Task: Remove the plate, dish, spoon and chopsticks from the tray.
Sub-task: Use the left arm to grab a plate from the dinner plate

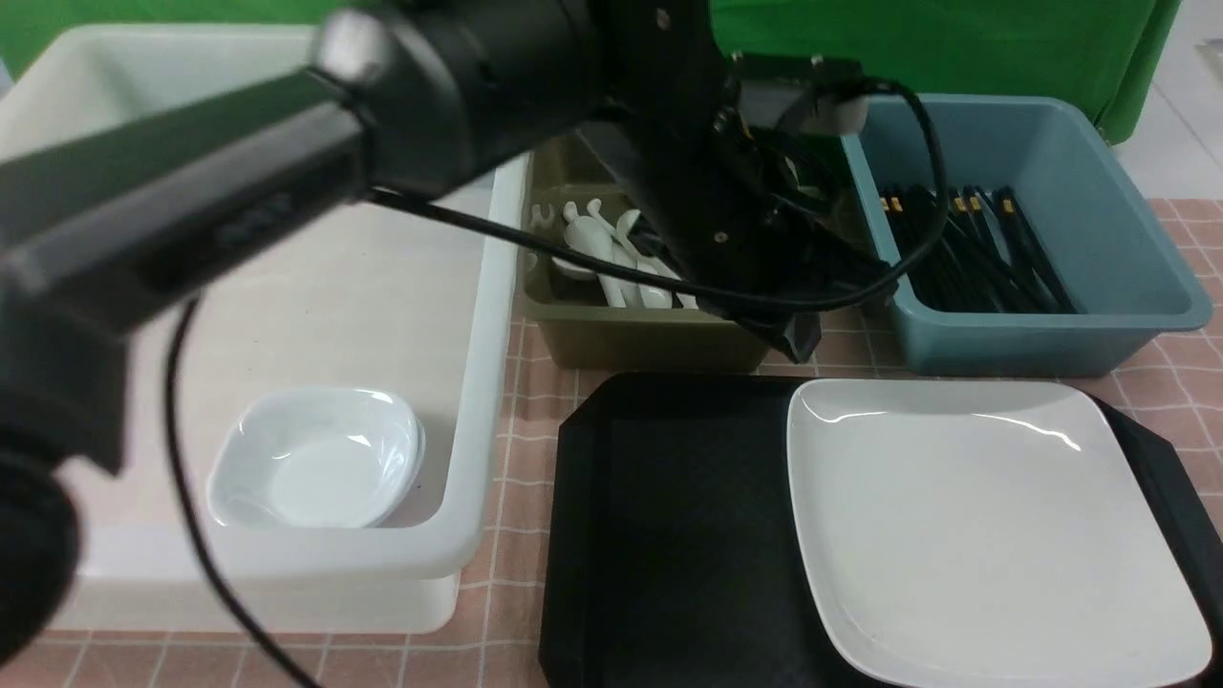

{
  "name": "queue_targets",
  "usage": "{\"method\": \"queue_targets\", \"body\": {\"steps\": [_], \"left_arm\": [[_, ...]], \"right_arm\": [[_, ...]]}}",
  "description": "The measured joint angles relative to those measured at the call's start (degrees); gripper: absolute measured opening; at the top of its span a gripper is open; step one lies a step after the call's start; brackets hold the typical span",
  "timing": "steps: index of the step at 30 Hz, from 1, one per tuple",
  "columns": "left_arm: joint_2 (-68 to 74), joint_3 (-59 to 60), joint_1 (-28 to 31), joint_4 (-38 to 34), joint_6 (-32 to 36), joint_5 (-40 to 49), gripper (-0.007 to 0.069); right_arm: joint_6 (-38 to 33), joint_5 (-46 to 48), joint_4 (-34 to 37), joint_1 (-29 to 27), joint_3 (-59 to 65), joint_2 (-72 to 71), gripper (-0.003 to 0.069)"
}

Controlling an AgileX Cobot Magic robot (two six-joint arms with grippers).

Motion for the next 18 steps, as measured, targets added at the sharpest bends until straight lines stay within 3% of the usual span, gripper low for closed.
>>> {"method": "queue_targets", "body": {"steps": [5,6,8,10,14,18], "left_arm": [[9.19,-6.02,0.0,2.82,-0.93,-0.16,0.0262],[9.8,-6.18,0.0,2.97,-0.93,-0.15,0.0262],[12.92,-7.53,0.0,3.17,-0.93,-2.26,0.0377],[14.85,-7.8,0.0,3.17,-0.95,-4.45,0.0443],[16.85,-7.84,-0.39,0.0,-1.33,-6.92,0.051],[18.74,-7.84,-0.62,-1.77,-1.4,-10.61,0.0521]], "right_arm": [[0.0,-0.41,1.91,0.0,1.45,-4.34,0.003],[0.0,-0.42,1.92,0.0,1.45,-4.43,0.003],[0.0,-1.0,2.37,0.0,1.45,-4.93,0.003],[-0.06,-1.39,2.74,0.0,1.57,-4.93,0.003],[-0.23,-1.76,3.03,-0.04,1.78,-4.93,0.003],[-0.31,-1.87,3.08,-0.04,1.78,-4.93,0.003]]}}
